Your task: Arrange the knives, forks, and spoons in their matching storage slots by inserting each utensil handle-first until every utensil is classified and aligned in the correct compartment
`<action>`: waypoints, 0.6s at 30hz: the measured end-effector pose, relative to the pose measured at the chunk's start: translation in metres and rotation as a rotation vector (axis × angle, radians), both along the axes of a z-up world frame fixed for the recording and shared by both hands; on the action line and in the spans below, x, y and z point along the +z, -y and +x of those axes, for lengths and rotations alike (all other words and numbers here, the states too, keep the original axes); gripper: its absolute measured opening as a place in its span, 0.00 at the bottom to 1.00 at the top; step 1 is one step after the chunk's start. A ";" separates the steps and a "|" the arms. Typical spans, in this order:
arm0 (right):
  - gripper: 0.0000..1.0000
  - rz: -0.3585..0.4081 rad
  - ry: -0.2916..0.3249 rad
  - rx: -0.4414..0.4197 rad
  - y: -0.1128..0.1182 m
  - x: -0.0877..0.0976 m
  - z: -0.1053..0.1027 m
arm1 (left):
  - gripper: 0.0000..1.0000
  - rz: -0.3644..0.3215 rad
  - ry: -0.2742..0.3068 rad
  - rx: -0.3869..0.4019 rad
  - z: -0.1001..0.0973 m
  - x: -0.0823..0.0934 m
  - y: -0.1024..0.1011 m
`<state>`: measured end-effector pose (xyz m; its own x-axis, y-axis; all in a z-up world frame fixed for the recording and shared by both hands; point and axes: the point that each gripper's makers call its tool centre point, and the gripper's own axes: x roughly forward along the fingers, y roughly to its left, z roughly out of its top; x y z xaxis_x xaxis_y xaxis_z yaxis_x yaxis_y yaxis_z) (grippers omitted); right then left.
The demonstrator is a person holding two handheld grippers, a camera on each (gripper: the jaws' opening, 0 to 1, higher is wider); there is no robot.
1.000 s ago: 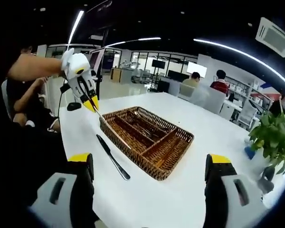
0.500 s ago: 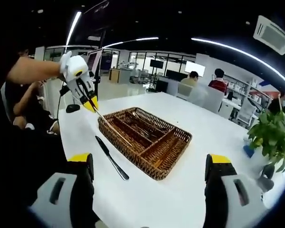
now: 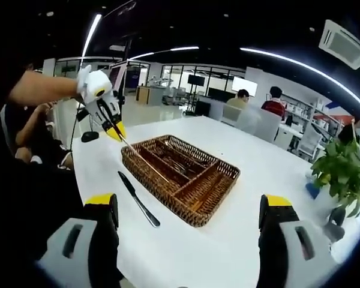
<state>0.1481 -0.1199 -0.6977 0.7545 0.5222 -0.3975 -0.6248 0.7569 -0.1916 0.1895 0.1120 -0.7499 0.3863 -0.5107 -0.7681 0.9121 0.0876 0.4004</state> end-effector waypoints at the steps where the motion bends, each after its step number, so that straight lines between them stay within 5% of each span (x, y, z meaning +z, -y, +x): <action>1: 1.00 0.001 -0.001 -0.001 0.000 0.000 0.000 | 0.01 0.000 0.003 -0.001 0.002 -0.001 0.000; 18: 1.00 0.004 -0.017 -0.019 0.007 -0.011 -0.004 | 0.01 -0.016 0.060 0.005 0.031 -0.007 0.001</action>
<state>0.1446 -0.1269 -0.7088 0.7573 0.5098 -0.4081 -0.6138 0.7691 -0.1781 0.2208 0.1105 -0.7566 0.4341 -0.5205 -0.7353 0.8860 0.0987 0.4531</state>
